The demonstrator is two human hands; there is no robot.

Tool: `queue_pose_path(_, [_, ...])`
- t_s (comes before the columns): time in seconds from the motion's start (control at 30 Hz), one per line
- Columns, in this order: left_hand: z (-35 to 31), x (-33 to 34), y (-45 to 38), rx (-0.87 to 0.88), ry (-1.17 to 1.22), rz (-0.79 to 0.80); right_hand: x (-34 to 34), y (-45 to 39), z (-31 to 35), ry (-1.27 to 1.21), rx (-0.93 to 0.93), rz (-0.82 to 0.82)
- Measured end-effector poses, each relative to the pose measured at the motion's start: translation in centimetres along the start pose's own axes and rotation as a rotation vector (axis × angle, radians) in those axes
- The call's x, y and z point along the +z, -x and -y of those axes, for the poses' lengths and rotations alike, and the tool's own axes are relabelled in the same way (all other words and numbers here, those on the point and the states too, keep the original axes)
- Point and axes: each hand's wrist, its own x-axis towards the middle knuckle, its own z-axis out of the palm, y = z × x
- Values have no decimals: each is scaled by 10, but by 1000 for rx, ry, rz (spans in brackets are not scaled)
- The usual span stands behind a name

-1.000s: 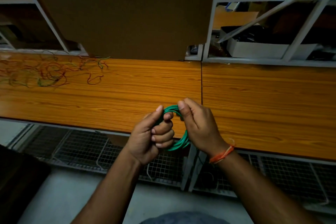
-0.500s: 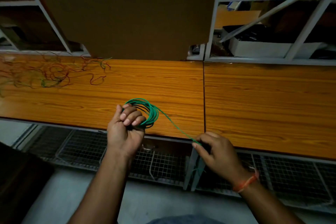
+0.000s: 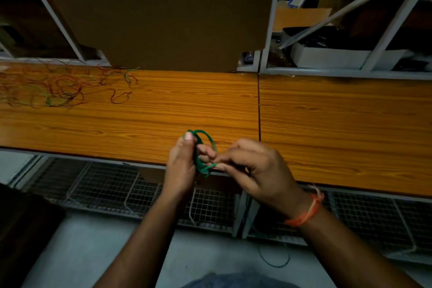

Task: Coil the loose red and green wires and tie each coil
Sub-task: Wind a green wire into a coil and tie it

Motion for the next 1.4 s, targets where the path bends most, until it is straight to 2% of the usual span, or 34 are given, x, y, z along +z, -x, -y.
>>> queue_pose_path(0.07, [0,4,5,-15,-56,58,-4,-17,3,5,-5,-12])
queue_pose_path(0.2, [-6,10,11,-63,68,212,-12,-36,1,-38,34,-34])
queue_pose_path(0.43, [-12,7,11,-296,292,308,-3,-32,-14,-198,229,-139])
queue_pose_path(0.57, [-15,8,12,-301,325,390,3,-26,-24,-192,300,-167])
queue_pose_path(0.73, [-21,13,11,-328,413,398,12,-17,-24,-307,460,-62])
queue_pose_path(0.87, [-23,17,12,-367,445,378,19,-11,-28,-102,381,-10])
queue_pose_path(1.07, [-24,16,13,-452,449,440,16,-13,-34,-92,327,-23])
queue_pose_path(1.2, [-23,7,7,-585,705,613,15,-13,-33,-193,325,14])
queue_pose_path(1.33, [-24,-3,-4,-554,815,611,14,1,-48,-405,450,12])
queue_pose_path(1.4, [-26,-14,-12,-503,864,575,12,15,-61,-401,495,18])
